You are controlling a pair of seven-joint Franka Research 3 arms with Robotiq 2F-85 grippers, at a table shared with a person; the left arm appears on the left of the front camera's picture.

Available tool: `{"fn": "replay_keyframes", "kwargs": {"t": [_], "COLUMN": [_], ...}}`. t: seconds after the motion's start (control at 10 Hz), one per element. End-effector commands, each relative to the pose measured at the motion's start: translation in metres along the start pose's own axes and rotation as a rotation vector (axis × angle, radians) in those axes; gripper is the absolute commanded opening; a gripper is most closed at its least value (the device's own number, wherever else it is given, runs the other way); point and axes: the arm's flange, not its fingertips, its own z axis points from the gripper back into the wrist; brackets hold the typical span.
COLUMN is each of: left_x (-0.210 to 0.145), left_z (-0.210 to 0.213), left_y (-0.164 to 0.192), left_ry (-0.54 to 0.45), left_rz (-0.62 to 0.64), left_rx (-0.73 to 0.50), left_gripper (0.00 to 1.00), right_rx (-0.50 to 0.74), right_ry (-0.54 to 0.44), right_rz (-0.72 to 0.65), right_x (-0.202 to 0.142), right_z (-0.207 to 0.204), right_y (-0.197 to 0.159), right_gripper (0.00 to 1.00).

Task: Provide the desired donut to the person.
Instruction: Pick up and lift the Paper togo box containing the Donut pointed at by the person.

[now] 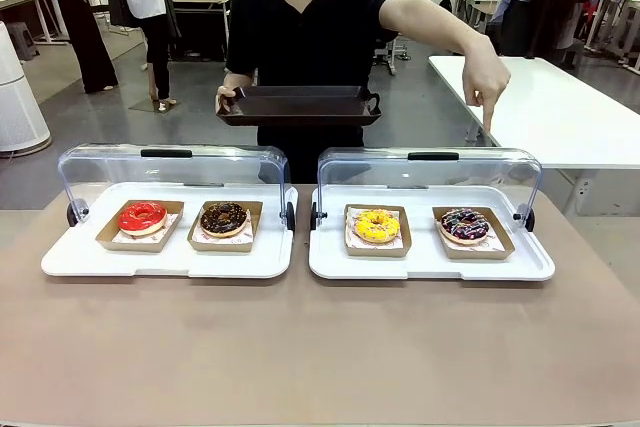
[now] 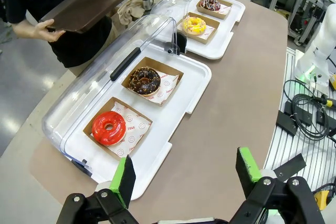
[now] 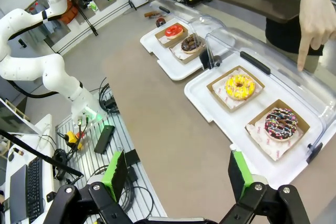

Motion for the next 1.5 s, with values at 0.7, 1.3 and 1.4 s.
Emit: {"fn": "replay_keyframes", "kwargs": {"t": [0.7,1.3,1.4], "left_x": [0.0,0.0,0.0], "left_z": [0.0,0.0,0.0], "left_y": [0.001,0.001,0.001], "left_ry": [-0.016,-0.016,-0.016], "left_rz": [-0.008,-0.008,-0.008], "left_rx": [-0.004,-0.004,-0.004], "left_gripper": [1.0,1.0,1.0], "right_rx": [0.035,-0.047,-0.069], "right_ry": [0.138,0.731,0.792], "right_rz": [0.058,0.231,0.287], "right_x": [0.009,0.041,0.037], "right_z": [-0.016,-0.142,-0.163], "right_y": [0.006,0.021,0.011], "right_gripper": [1.0,1.0,1.0]}}
